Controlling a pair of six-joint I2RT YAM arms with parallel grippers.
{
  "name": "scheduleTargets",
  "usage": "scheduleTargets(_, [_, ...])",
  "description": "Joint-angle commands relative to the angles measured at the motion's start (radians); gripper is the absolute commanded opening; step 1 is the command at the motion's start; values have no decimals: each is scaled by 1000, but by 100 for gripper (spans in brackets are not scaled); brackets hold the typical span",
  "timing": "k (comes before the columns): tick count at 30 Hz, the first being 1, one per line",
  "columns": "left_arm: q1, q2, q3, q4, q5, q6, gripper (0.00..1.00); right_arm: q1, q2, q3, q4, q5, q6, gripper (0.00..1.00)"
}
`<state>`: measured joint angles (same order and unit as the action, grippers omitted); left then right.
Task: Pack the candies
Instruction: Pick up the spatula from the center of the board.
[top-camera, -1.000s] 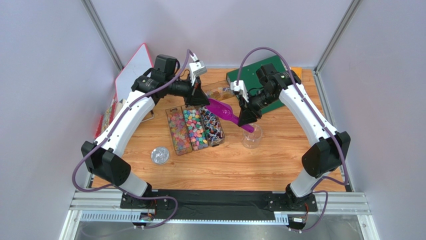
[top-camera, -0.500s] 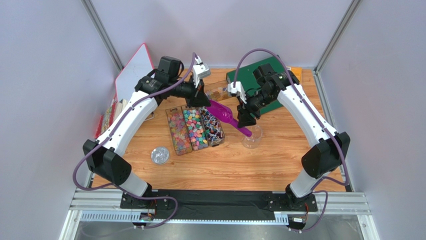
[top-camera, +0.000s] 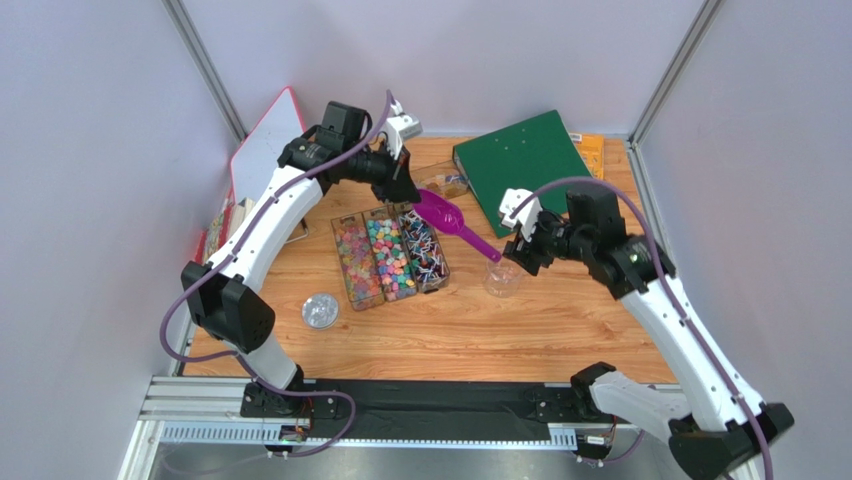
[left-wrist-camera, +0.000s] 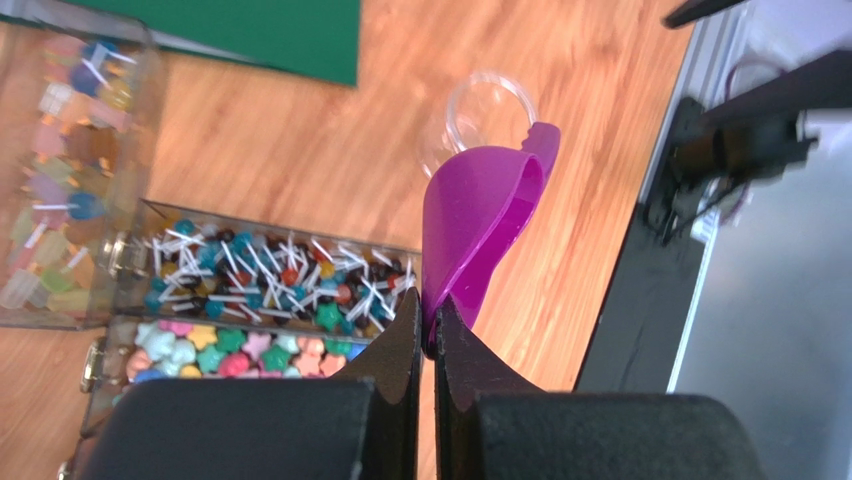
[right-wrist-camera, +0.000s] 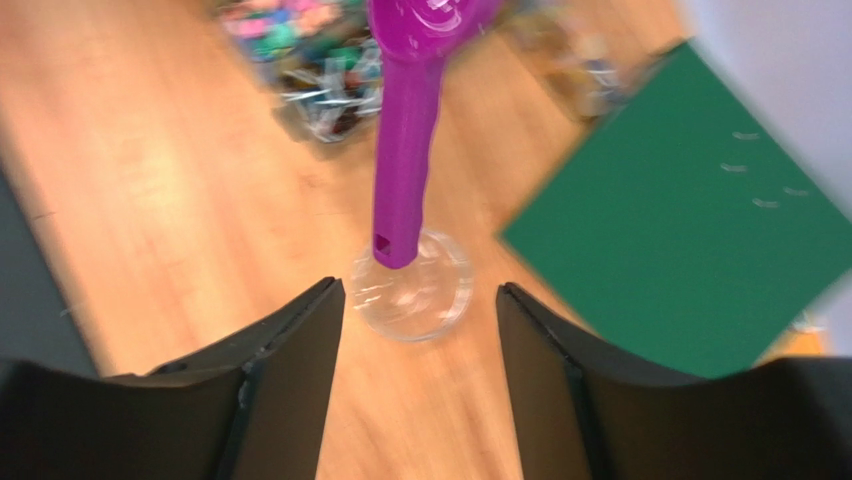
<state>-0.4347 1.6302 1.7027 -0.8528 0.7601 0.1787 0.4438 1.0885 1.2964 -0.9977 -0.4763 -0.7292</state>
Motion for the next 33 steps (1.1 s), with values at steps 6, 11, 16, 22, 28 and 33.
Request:
scheduleTargets(6, [129, 94, 69, 214, 335, -395, 0, -1, -112, -252, 808, 154, 283, 82])
scheduleTargets(11, [146, 83, -23, 322, 418, -534, 0, -1, -7, -66, 708, 65, 271, 89])
scheduleTargets(16, [154, 77, -74, 432, 490, -630, 0, -1, -9, -111, 699, -93, 165, 82])
scheduleTargets(22, [165, 85, -112, 452, 519, -650, 0, -1, -67, -115, 571, -226, 87, 79])
scheduleTargets(28, [165, 83, -115, 436, 501, -628, 0, -1, -128, -197, 564, -220, 28, 78])
scheduleTargets(33, [165, 76, -110, 426, 495, -621, 0, -1, -104, -216, 596, -191, 43, 75])
